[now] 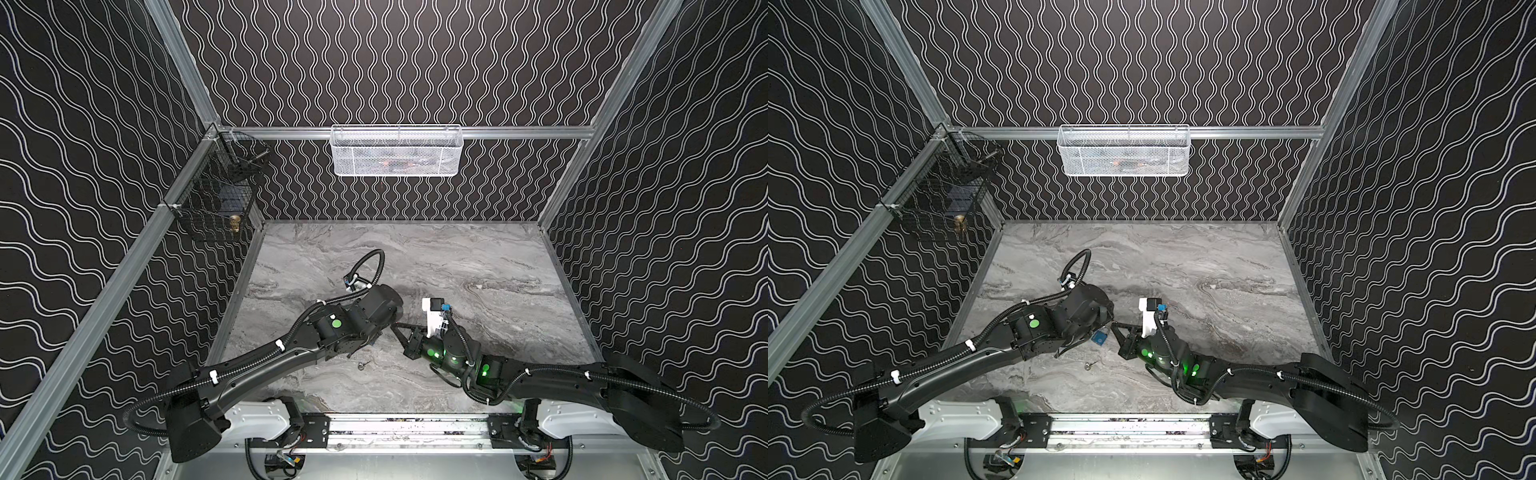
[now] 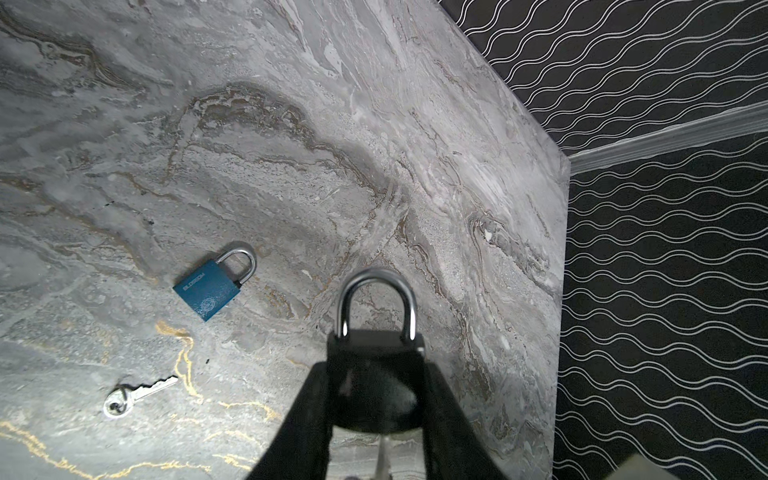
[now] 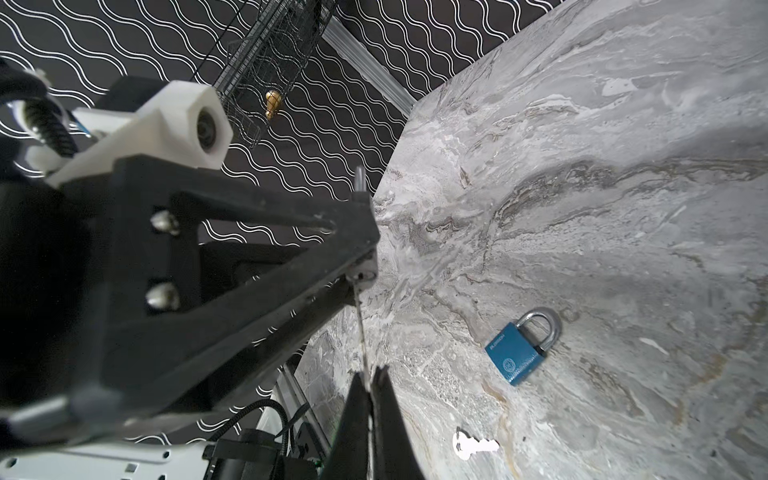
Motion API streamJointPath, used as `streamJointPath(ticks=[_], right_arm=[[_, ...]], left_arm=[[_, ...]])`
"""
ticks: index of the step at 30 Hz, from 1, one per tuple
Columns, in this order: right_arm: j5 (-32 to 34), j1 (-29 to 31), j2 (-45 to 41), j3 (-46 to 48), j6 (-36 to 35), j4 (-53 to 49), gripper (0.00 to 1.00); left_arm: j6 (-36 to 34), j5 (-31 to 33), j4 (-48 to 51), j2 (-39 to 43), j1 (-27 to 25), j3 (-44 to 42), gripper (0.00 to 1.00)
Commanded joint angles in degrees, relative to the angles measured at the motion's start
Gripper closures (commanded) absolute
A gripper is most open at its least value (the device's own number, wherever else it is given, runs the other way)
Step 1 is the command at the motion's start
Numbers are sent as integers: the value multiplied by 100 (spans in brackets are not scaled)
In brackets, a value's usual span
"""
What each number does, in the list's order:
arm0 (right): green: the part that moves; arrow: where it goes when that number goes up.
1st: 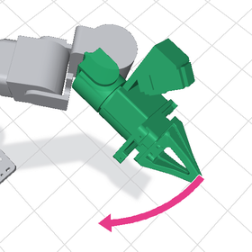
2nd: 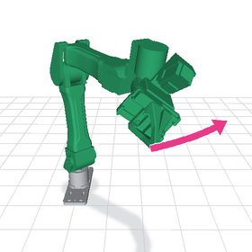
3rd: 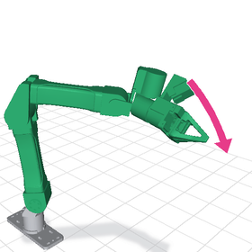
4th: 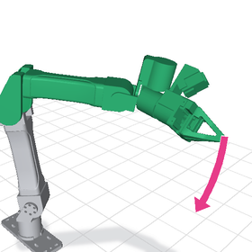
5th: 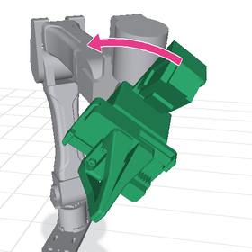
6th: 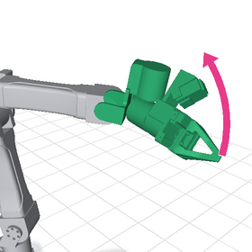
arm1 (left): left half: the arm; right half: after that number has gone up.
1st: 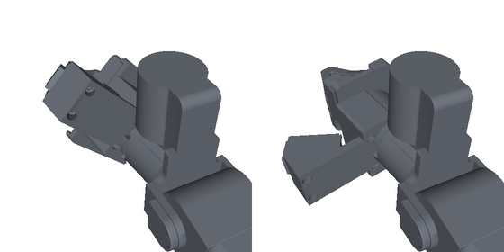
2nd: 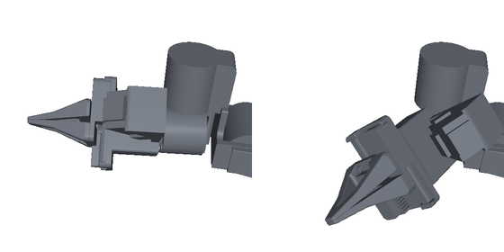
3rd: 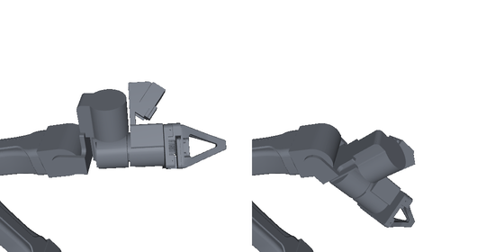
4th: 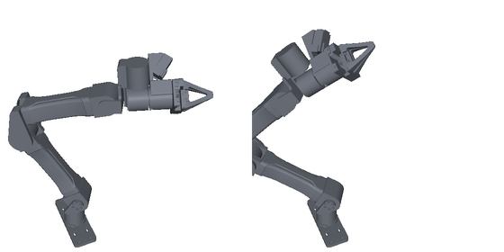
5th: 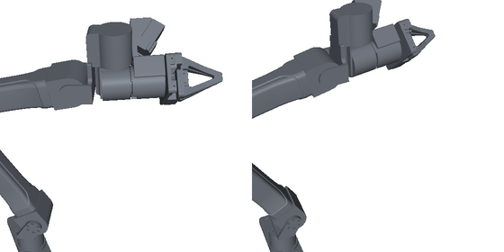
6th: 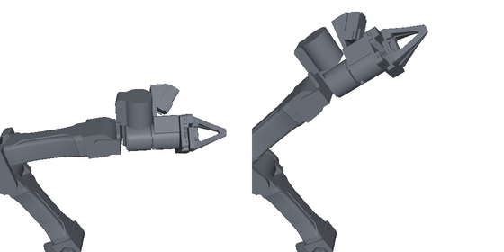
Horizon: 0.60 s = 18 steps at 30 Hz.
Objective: Unlock with the key
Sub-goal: 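Hold the black padlock up with the left gripper near the key in the right gripper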
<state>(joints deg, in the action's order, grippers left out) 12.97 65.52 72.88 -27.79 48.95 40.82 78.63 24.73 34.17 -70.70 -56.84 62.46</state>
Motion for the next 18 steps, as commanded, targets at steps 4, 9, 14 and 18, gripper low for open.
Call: streamJointPath(ticks=[4, 9, 14, 18], right_arm=[[214, 8, 33, -40, 44, 317, 100], [354, 12, -39, -49, 102, 102, 100], [293, 7, 20, -56, 74, 119, 100], [188, 10, -57, -21, 27, 70, 100]], left_arm=[[144, -46, -322, 27, 15, -41, 95], [183, -74, -304, 38, 15, -75, 97], [156, -30, -293, 48, 15, -65, 98], [91, 30, -272, 65, 15, -28, 98]])
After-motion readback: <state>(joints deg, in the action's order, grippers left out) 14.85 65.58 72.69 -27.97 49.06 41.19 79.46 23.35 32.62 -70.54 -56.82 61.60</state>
